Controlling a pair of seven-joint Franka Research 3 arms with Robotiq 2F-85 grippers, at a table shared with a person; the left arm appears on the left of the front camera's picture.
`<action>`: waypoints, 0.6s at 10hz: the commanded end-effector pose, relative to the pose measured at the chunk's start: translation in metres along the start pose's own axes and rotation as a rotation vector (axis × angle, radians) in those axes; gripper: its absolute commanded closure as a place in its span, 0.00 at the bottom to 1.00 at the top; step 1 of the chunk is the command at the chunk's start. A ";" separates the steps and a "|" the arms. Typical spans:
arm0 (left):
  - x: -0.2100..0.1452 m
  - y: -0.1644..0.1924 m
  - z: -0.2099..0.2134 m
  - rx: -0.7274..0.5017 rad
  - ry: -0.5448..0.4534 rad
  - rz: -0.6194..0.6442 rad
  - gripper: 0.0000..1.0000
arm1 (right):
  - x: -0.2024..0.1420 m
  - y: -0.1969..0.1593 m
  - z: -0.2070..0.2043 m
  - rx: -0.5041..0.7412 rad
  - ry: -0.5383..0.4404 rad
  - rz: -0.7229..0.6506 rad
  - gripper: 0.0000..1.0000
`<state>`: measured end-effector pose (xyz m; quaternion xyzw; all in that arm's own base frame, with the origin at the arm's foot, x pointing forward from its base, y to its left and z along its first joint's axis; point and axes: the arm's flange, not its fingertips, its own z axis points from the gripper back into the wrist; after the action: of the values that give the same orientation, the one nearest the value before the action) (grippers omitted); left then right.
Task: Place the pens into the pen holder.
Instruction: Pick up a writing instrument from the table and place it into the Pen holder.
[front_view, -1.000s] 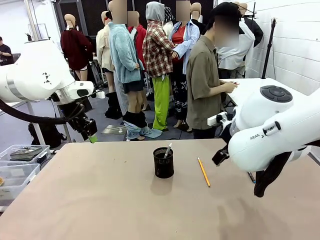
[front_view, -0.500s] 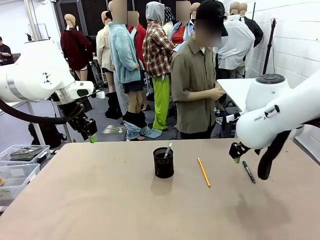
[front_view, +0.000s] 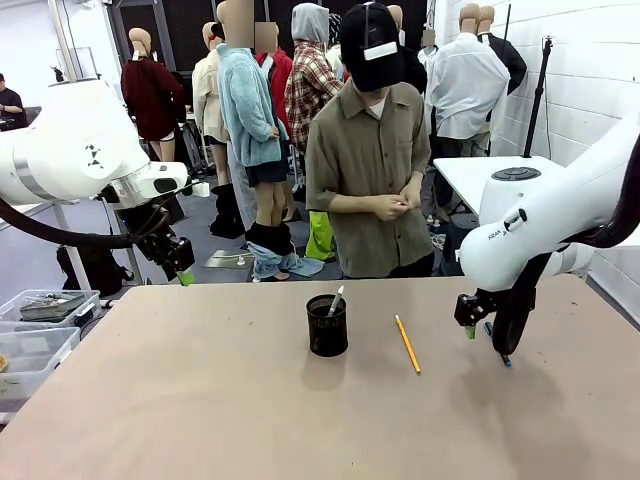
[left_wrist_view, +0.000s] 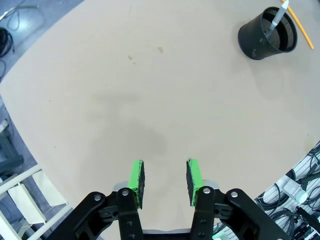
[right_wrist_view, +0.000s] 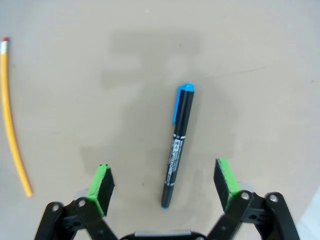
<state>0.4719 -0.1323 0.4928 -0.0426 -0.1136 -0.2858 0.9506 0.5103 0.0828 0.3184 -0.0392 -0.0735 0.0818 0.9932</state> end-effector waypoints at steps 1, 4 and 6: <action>-0.001 0.001 0.001 0.019 -0.003 -0.003 0.54 | 0.010 0.000 -0.011 -0.002 0.004 -0.048 0.00; -0.001 0.001 0.001 0.019 -0.003 -0.003 0.54 | 0.010 -0.013 -0.024 0.048 0.006 -0.081 0.00; -0.001 0.001 0.001 0.019 -0.003 -0.003 0.54 | 0.011 -0.016 -0.028 0.054 0.024 -0.088 0.00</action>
<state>0.4719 -0.1324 0.4928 -0.0427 -0.1135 -0.2859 0.9505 0.5213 0.0668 0.2950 -0.0194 -0.0599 0.0391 0.9973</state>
